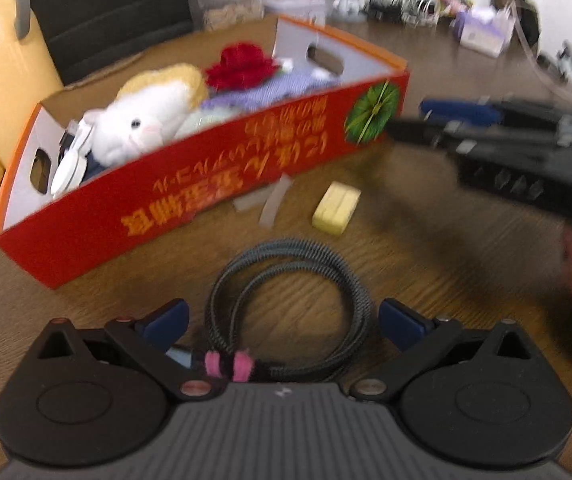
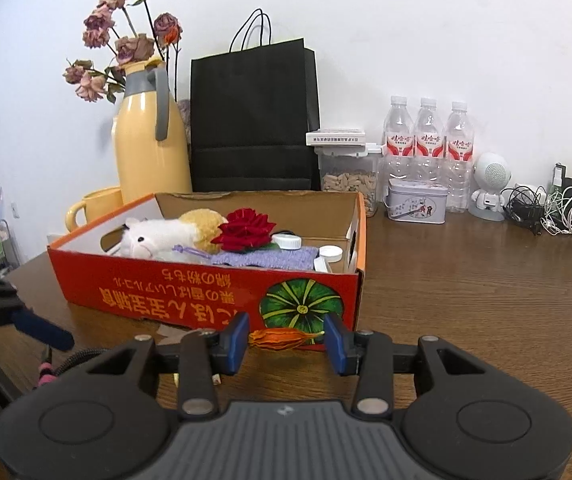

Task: Organize objects
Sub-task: 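Grasp the coiled black braided cable with the left gripper while the right gripper grasps the orange tassel, then carry the cable and orange tassel into the box and open both grippers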

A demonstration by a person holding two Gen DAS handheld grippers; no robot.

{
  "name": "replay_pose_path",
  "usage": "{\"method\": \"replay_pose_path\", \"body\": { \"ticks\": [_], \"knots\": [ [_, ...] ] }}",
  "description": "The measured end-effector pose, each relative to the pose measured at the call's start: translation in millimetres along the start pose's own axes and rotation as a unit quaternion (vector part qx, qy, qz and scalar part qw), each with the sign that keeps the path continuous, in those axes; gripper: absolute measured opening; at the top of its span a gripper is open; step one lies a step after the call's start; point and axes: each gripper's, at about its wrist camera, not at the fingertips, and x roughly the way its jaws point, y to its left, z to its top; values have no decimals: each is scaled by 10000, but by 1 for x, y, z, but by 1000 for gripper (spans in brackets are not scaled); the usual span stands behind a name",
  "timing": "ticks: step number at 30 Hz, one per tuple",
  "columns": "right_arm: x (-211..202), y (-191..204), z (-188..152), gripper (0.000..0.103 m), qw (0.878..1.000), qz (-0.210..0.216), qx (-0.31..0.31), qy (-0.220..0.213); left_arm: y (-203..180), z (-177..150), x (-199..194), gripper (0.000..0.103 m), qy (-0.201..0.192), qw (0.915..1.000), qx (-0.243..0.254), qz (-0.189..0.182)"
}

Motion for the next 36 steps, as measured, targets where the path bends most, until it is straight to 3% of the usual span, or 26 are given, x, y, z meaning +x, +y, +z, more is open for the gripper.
{"method": "replay_pose_path", "body": {
  "ticks": [5, 13, 14, 15, 20, 26, 31, 36],
  "knots": [
    [-4, 0, 1, 40, 9999, 97, -4, -73, 9, -4, 5, 103, 52, 9992, -385, -128],
    [-7, 1, 1, 40, 9998, 148, -8, -126, 5, -5, 4, 103, -123, 9976, -667, 100],
    [-8, 1, 1, 40, 9998, 152, -7, -130, 3, -7, 2, 100, -151, 9977, -653, 114],
    [-8, 1, 1, 40, 9998, 157, -9, -138, 1, -7, 0, 92, -193, 9977, -645, 94],
    [-11, 2, 1, 40, 9996, 187, -11, -192, -11, -15, -9, 90, -332, 9970, -632, 304],
    [-13, 3, 1, 40, 9995, 207, 0, -243, -10, -22, -17, 90, -459, 9954, -789, 304],
    [-14, 2, 1, 40, 9994, 207, 3, -266, 1, -21, -33, 90, -763, 9912, -1034, 303],
    [-20, 8, 4, 40, 9987, 172, -110, -472, 22, -12, -61, 90, -1399, 9805, -1356, 264]
  ]
}}
